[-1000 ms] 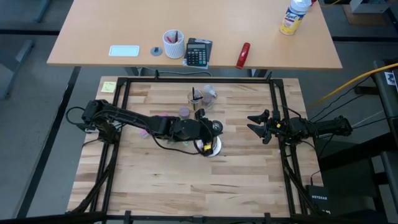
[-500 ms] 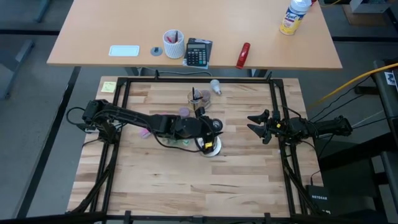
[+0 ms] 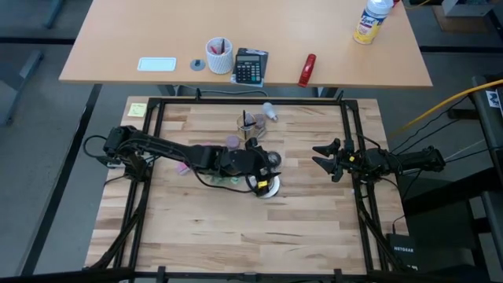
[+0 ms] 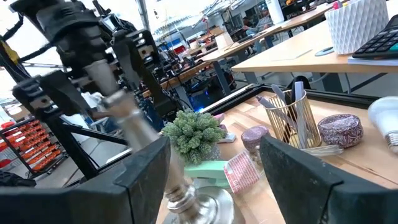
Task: Screw lightbulb
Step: Insert the lightbulb into the lamp
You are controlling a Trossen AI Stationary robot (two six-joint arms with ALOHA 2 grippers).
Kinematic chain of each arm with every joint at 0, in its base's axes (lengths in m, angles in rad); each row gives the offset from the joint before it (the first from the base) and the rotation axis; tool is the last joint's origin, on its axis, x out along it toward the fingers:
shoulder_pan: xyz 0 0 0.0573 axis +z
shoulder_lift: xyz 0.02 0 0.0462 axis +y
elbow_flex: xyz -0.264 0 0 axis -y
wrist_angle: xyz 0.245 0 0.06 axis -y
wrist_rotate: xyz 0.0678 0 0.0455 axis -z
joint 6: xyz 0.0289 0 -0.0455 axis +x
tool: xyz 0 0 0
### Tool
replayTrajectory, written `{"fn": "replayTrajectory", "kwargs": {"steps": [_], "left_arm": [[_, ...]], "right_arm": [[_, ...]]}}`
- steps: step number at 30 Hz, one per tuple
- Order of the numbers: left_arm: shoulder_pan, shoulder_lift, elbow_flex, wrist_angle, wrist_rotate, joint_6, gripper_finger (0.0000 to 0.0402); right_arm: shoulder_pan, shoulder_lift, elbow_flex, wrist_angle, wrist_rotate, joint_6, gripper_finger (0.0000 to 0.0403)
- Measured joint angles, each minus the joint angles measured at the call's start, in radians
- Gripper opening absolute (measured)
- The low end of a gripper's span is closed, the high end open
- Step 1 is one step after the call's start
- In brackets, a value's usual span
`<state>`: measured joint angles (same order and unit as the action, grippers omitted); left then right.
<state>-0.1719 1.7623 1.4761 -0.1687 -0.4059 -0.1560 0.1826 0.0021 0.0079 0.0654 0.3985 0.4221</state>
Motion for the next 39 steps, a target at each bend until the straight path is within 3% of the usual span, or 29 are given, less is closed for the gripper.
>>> {"fn": "replayTrajectory", "kwargs": {"steps": [15,22,33,39], "left_arm": [[-0.064,-0.159,0.002,-0.383,0.005,-0.117,0.0245],[-0.122,-0.159,0.003,-0.486,0.007,-0.24,0.0245],[-0.157,-0.158,0.003,-0.557,0.006,-0.316,0.0245],[-0.156,-0.158,0.003,-0.558,0.006,-0.316,0.0245]], "right_arm": [[0.0,0.0,0.0,0.003,0.005,0.009,0.0253],[0.0,0.043,0.008,0.05,0.148,0.055,0.0253],[0.0,0.294,0.171,0.065,0.39,0.042,0.0253],[-0.04,0.504,0.281,0.055,0.43,0.042,0.0253]]}}
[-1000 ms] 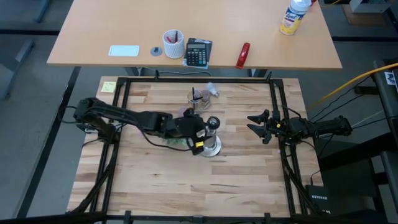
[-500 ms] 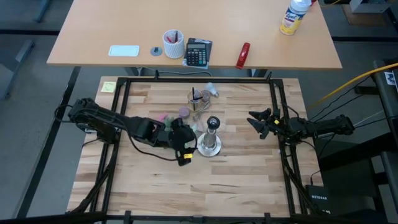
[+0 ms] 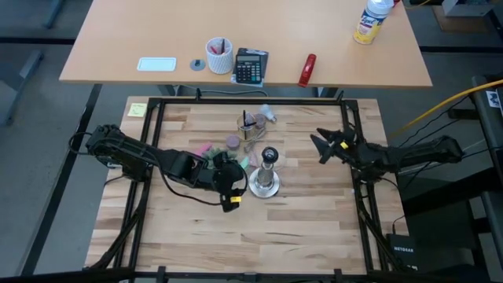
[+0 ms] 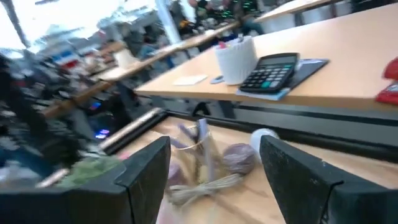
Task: Screw lightbulb
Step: Insert the lightbulb into the lamp
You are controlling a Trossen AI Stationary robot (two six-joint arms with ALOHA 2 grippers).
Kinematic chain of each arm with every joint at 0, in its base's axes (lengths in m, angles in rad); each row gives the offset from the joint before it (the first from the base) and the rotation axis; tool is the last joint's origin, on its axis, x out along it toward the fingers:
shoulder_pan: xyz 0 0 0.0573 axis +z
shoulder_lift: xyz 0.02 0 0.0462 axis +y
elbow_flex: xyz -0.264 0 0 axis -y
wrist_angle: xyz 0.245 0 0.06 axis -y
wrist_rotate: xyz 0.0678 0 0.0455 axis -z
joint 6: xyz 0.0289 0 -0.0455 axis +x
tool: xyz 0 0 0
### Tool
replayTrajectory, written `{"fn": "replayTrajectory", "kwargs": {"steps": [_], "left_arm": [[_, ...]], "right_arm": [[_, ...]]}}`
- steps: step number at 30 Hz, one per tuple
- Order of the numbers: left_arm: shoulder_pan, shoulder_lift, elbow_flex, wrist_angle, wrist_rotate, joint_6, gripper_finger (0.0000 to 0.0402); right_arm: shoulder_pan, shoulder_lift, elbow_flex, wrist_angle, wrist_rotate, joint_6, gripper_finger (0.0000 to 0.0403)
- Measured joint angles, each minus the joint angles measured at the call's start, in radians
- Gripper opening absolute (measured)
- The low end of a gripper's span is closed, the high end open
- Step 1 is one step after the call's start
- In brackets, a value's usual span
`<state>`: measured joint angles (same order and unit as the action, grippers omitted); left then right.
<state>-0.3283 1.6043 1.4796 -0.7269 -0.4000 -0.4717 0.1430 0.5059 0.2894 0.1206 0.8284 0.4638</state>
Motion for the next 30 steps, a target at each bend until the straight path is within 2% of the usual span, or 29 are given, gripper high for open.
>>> {"fn": "replayTrajectory", "kwargs": {"steps": [2,5,13,18,22,26,30], "left_arm": [[0.0,0.0,0.0,0.0,0.0,0.0,0.0245],[-0.001,0.0,0.0,-0.001,0.0,0.0,0.0245],[-0.001,0.0,0.001,-0.055,0.0,-0.001,0.0245],[-0.002,0.0,0.001,-0.056,0.0,-0.001,0.0245],[-0.002,0.0,0.001,-0.057,-0.001,0.005,0.0245],[-0.002,0.0,0.001,-0.056,-0.001,0.006,0.0245],[-0.002,0.0,0.001,-0.056,-0.002,0.006,0.0245]], "right_arm": [[-0.047,0.073,0.043,-0.016,-0.006,0.003,0.0253],[-0.14,0.171,0.113,-0.039,-0.085,0.005,0.0253],[-0.464,0.409,0.289,-0.103,-0.505,0.004,0.0253],[-0.622,0.586,0.354,-0.101,-0.674,0.003,0.0253],[-0.68,0.744,0.402,-0.092,-0.742,0.001,0.0253],[-0.688,0.907,0.449,-0.043,-0.795,-0.031,0.0253],[-0.687,1.058,0.531,-0.043,-0.796,-0.085,0.0253]]}}
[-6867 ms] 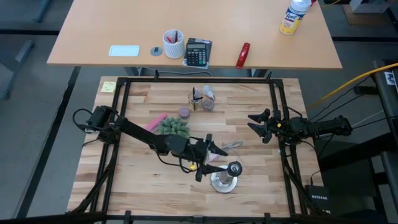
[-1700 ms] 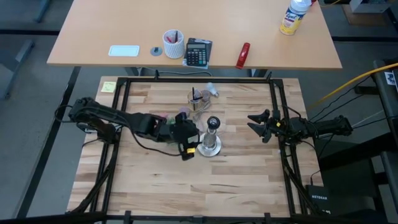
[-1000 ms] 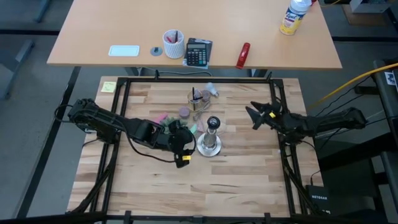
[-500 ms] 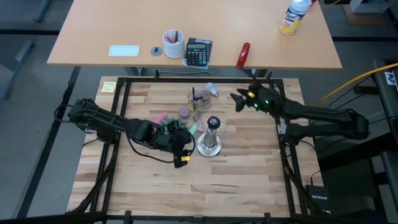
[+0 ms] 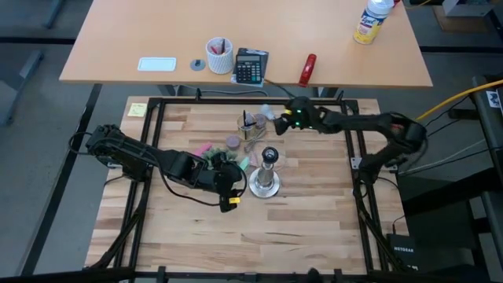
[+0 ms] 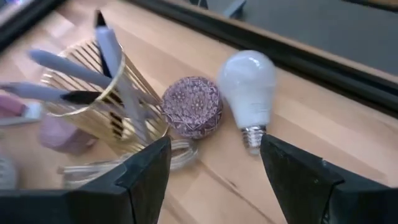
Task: Screw lightbulb
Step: Insert the lightbulb into the lamp
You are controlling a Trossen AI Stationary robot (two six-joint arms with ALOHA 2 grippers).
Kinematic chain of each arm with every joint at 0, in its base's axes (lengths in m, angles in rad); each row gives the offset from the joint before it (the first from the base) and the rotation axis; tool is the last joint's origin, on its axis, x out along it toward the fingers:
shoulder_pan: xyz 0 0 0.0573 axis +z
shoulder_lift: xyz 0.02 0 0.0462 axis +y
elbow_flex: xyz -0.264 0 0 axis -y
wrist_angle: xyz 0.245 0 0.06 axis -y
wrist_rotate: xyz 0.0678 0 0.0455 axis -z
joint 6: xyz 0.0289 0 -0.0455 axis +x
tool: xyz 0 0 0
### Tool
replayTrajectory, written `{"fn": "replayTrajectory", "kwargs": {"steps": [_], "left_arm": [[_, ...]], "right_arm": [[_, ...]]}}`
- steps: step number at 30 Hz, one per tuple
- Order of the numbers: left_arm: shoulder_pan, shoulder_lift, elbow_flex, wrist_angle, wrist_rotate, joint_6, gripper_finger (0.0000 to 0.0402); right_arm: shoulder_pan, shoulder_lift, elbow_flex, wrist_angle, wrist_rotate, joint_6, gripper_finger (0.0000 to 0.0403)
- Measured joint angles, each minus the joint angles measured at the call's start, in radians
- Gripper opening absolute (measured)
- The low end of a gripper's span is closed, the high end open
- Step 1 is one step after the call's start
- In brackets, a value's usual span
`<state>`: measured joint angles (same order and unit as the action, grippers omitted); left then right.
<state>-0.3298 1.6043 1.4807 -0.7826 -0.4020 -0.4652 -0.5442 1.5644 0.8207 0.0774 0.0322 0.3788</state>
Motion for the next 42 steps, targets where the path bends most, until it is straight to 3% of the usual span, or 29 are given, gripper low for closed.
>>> {"fn": "replayTrajectory", "kwargs": {"steps": [7,14,21,25,42], "left_arm": [[0.0,0.0,0.0,0.0,-0.005,-0.003,0.0245],[0.0,0.0,0.0,0.006,-0.008,-0.008,0.0245],[0.0,0.0,0.0,0.008,-0.01,-0.051,0.0245],[0.0,0.0,0.0,0.008,-0.011,-0.062,0.0245],[0.0,0.0,0.0,0.006,-0.014,-0.05,0.0245]], "right_arm": [[0.0,0.163,0.149,-0.075,0.012,-0.03,0.0253],[0.0,0.192,0.235,-0.218,0.128,-0.106,0.0253],[-0.012,0.203,0.244,-0.24,0.128,-0.148,0.0253],[-0.036,0.222,0.243,-0.247,0.057,-0.147,0.0253],[-0.039,0.354,0.243,-0.184,0.048,-0.121,0.0253]]}}
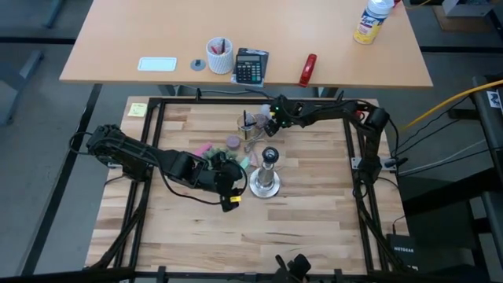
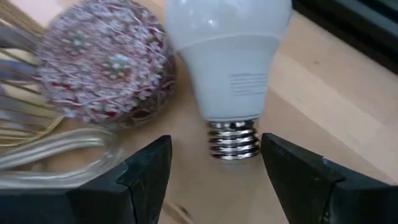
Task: Screw lightbulb
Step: Insert the lightbulb into the lamp
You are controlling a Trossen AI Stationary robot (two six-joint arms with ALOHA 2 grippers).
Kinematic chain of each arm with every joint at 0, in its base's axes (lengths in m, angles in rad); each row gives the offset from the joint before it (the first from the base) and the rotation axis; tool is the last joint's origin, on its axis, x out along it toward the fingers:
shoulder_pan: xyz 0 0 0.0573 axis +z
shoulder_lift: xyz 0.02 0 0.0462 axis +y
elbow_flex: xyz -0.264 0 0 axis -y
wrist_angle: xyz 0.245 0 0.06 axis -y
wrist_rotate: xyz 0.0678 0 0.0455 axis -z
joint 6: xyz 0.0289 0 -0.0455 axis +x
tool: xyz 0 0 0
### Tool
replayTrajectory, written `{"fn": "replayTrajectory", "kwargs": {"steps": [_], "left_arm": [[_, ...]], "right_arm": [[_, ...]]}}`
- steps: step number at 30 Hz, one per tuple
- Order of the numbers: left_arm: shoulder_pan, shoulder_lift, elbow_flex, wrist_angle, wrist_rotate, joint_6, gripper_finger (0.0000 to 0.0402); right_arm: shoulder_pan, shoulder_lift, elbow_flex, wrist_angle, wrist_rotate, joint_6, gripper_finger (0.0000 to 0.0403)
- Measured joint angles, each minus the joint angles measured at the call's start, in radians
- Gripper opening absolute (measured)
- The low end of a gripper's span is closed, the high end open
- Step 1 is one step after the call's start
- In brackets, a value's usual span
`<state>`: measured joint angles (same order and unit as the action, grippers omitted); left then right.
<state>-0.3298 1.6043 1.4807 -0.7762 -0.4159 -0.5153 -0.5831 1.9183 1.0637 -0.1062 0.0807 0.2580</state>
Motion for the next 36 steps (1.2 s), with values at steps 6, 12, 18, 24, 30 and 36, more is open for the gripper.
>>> {"fn": "replayTrajectory", "kwargs": {"steps": [6,12,18,24,30,36], "left_arm": [[0.0,0.0,0.0,-0.001,0.0,0.001,0.0245],[0.0,0.0,0.0,-0.001,0.0,0.001,0.0245],[0.0,0.0,0.0,-0.001,0.0,0.0,0.0245],[0.0,0.0,0.0,-0.001,0.0,-0.001,0.0245],[0.0,0.0,0.0,-0.001,0.0,-0.001,0.0245],[0.0,0.0,0.0,0.0,0.0,-0.01,0.0245]], "right_arm": [[0.0,0.0,0.0,0.008,0.051,-0.001,0.0253],[0.0,0.0,0.0,0.036,0.038,-0.001,0.0243],[0.0,0.0,0.0,0.051,0.032,-0.001,0.0185],[0.0,-0.001,0.0,0.02,0.032,-0.001,0.0125],[0.0,-0.005,0.002,-0.015,0.032,-0.001,0.0107],[0.001,-0.009,0.005,-0.099,0.006,-0.001,0.0121]]}}
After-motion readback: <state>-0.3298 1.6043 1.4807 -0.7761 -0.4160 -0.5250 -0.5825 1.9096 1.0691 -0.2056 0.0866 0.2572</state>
